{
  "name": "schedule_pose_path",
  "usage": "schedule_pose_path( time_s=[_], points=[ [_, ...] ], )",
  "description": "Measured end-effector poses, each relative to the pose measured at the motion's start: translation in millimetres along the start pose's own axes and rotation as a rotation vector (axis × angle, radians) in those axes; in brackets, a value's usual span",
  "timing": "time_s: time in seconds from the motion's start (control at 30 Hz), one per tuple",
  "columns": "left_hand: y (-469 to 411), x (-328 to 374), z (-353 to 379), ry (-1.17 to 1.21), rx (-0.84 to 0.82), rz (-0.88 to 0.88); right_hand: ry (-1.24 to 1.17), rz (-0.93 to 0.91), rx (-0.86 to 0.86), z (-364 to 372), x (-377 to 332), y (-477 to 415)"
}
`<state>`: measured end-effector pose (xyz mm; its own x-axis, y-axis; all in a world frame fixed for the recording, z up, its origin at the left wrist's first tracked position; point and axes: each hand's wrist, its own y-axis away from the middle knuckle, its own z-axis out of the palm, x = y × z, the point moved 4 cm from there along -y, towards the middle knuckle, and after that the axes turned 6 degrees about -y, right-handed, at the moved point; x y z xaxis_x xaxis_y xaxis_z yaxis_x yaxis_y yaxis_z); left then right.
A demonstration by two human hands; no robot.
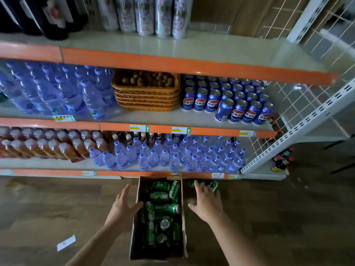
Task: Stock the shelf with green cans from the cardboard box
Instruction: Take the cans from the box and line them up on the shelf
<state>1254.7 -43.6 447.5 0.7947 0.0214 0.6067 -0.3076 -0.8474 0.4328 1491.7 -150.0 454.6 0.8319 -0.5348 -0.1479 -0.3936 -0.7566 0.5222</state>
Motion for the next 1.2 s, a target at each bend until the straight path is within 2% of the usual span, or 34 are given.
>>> schedule_pose_path(
  time_s=[0.2,0.37,0.53,0.73,1.0,1.2],
  points=[
    [31.6,50.5,2.0,-0.018,0.129,-0.029,0.036,-0.153,0.018,-42.7,35.6,13.5],
    [64.1,88.0,21.4,-0.035,0.249,-0.038,0.094,-0.29,-0.031,-70.2,71.2,21.7],
    [96.6,100.4,42.0,-0.065,0.277,-0.036,0.127,-0.363,-0.076,-89.2,86.3,23.5],
    [113.8,93.5,31.3,-0.063,0.29,-0.172,0.238,-0.467,-0.092,-102.9,63.9,22.7],
    [115.9,87.7,23.1,-0.015,0.238,-0.243,0.33,-0.558,-0.124,-112.1,35.5,15.2],
    [110.6,93.7,22.4,0.009,0.303,-0.325,0.403,-0.655,-0.148,-122.7,18.1,-18.4]
  ],
)
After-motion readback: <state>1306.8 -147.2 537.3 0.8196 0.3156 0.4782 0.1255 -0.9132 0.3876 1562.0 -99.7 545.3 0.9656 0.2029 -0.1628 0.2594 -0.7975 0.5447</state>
